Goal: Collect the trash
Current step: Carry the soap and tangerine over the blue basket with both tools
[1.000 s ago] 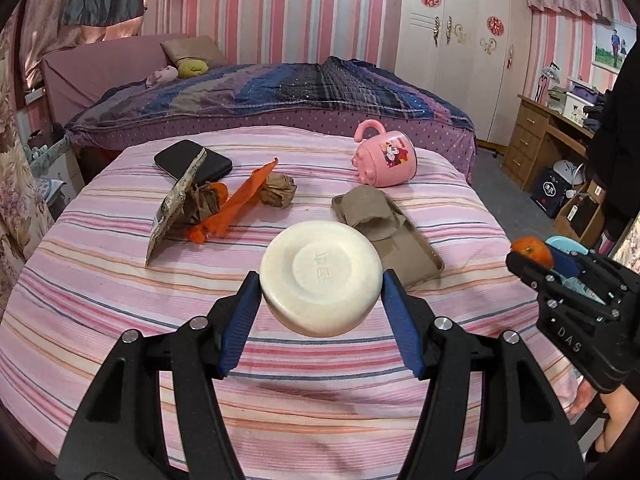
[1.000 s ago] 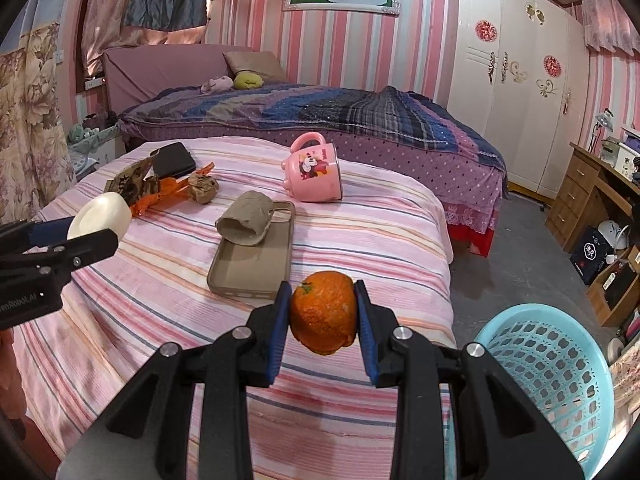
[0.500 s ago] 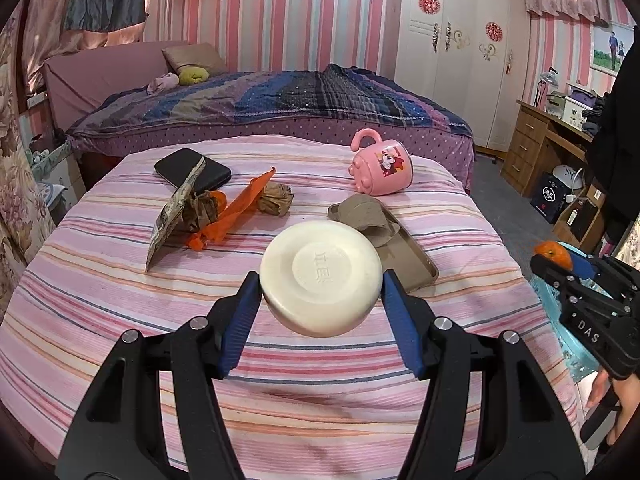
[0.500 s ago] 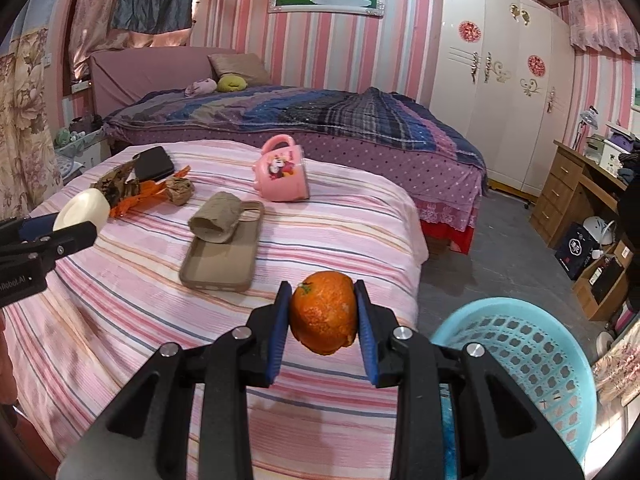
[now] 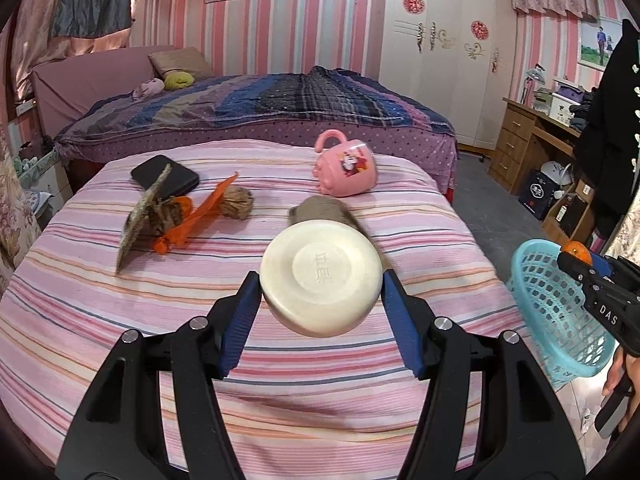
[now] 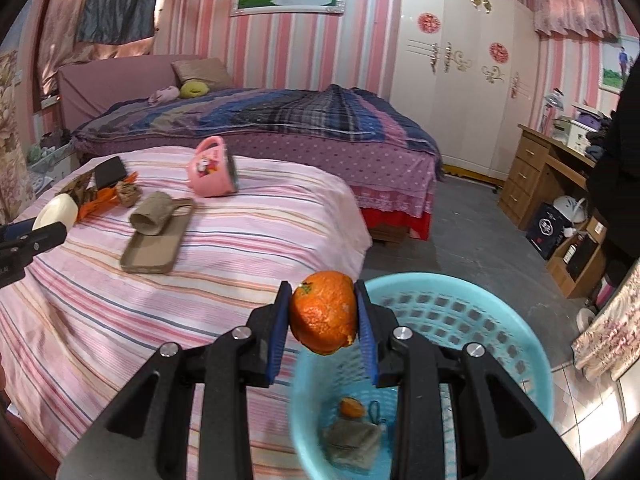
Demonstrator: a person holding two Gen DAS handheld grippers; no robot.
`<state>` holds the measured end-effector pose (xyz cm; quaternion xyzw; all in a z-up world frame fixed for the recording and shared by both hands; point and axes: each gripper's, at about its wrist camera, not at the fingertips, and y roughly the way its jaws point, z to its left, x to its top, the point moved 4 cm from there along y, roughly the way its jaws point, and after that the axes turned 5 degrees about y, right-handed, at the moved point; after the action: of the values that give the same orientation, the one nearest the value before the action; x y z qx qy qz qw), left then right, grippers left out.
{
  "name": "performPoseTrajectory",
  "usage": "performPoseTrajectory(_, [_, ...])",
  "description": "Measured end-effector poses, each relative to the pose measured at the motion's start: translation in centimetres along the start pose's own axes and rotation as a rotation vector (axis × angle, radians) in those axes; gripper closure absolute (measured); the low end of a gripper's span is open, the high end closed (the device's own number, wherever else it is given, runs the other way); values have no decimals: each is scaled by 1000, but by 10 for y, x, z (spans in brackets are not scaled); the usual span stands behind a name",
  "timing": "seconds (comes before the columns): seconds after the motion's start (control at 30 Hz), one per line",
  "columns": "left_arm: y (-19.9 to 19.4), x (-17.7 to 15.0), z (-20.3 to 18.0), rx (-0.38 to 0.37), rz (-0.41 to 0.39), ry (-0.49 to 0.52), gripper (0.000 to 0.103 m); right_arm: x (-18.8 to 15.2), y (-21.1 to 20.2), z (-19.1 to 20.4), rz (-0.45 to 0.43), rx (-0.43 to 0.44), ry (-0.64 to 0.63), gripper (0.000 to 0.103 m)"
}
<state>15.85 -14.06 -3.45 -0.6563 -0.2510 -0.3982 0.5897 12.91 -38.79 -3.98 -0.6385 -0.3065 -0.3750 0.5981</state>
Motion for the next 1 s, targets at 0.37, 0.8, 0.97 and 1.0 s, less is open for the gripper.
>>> performPoseTrajectory(0.37, [19,3,-71,-64,12,75,43,-6,-4,-80,12,-94,71,71])
performPoseTrajectory(0.8, [43,3,-207,-259,21,146,43,-15,-1,-151,9,-200,171,71])
performPoseTrajectory(0.97, [50,-2,-249,-283,21,213,43,-22,0,-170,17,-217,195,71])
performPoseTrajectory(1.0, [52,-2,-253,-285,27,219,43,-22,0,-172,19,-219,197,71])
